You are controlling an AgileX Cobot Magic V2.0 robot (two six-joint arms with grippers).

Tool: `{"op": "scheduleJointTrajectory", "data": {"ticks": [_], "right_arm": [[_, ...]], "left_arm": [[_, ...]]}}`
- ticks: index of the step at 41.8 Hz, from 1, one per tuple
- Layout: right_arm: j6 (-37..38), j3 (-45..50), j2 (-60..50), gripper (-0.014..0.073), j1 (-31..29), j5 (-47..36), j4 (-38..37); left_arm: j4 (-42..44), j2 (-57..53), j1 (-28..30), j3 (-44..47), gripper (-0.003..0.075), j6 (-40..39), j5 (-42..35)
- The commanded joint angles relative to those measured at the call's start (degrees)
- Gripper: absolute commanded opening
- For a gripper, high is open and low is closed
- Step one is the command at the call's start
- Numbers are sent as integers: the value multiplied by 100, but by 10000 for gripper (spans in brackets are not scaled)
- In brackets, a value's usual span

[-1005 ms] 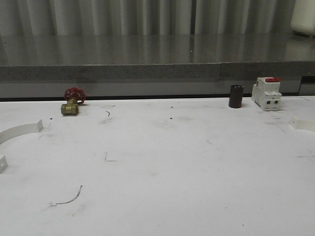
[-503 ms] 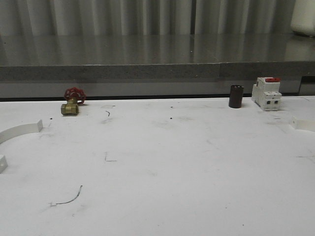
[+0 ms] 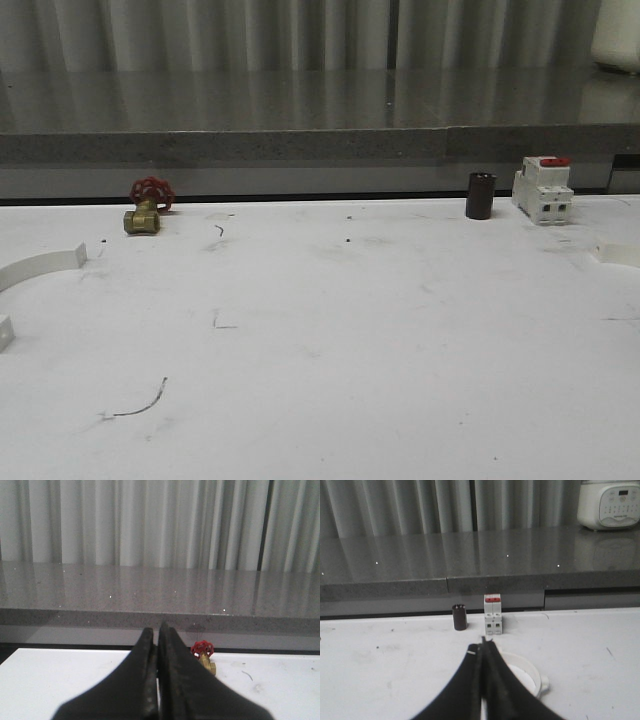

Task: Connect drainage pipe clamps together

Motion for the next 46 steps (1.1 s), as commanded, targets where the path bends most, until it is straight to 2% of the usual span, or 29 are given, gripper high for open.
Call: {"op": "scheduleJointTrajectory", "data": {"ticks": [1, 9, 17, 28, 41, 43, 46], "right_arm": [[15, -771, -20, -118, -35, 35, 17], [15, -2308, 882, -118, -35, 977, -8], [15, -3707, 2208, -118, -35, 2525, -8], [15, -3562, 3330, -118, -35, 3256, -8], [15, -3396, 4165, -111, -35, 3271, -15], [15, -3396, 4244, -73, -35, 3271, -33], [15, -3396, 4310, 83, -35, 3271, -103]], "left_arm": [[8, 71, 9, -793, -20, -40, -189], [203, 945, 9, -2430, -20, -40, 862], [203, 2243, 9, -3748, -20, -40, 2290], [203, 3535, 9, -3708, -20, -40, 2907], [143, 4868, 9, -3708, -20, -40, 2949], [70, 4995, 9, -3731, -20, -40, 2994], [71, 5074, -1, -3733, -19, -40, 3020]]}}
